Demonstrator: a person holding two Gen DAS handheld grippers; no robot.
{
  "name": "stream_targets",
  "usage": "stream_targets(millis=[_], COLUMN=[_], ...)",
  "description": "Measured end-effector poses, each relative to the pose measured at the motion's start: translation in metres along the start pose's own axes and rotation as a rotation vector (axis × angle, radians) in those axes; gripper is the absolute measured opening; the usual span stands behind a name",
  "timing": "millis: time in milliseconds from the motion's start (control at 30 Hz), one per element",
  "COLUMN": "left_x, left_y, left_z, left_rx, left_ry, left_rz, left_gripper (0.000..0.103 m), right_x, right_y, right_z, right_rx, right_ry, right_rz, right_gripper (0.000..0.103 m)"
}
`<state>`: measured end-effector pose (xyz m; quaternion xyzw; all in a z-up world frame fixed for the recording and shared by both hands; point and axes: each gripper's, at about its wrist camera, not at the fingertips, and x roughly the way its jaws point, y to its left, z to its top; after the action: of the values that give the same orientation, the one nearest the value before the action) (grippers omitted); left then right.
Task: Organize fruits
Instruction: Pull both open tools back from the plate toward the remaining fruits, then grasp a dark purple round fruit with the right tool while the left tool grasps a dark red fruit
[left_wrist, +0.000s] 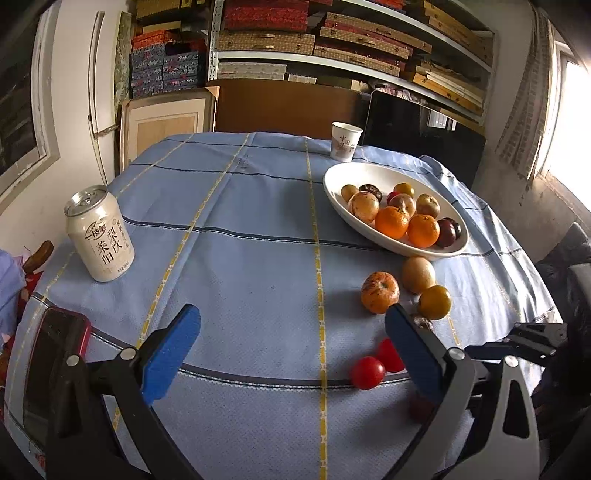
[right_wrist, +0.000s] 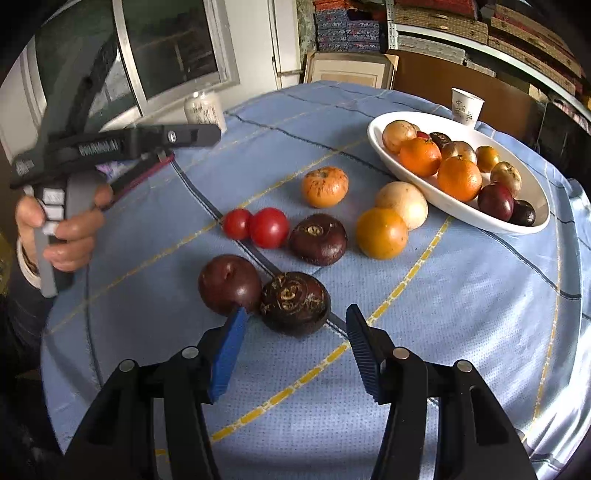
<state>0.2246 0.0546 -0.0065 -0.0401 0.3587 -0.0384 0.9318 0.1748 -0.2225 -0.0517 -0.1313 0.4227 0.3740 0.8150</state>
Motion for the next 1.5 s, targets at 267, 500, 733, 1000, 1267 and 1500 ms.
stream_targets(millis=[267,500,733,1000,1267,1500], left_x=[-0.009,-0.008,-0.017,-0.004,0.01,0.013], left_y=[-0.01,-0.016,-0.049,-0.09,-0.095,-0.097], left_z=[-0.003,-0.005,-0.022,-0.053,-0.057,-0.057], left_rx=[0.049,0.083,0.265,0.467,0.498,0.516], left_ry=[-0.036,-0.033,0.019,0.108,0.121,0.125], left_rz=[0.012,0.019,-0.26,-0.279,-0.222,-0.2], left_gripper=[0.098,0.098,0.097,0.046,0.043,0.041], right_x=[0.013,0.013,-0.006,-0.004,-0.007,-0.007], right_y=[0.013,0.008,-0.038,-0.048,-0.043,-0.042], right_z=[0.002,0.004,0.009,0.009,0.008,0.008], right_rx=[-0.047,-0.014,0.21,0.249,0.235,0.234], right_ry=[-0.002,-0.006,-0.085,-0.073,-0.078,-0.077], right_rz=[-0.048,-0.05,-0.052,-0.065,-0.06,-0.066], right_gripper=[0.052,0.044,0.044,0.044,0.044,0.044])
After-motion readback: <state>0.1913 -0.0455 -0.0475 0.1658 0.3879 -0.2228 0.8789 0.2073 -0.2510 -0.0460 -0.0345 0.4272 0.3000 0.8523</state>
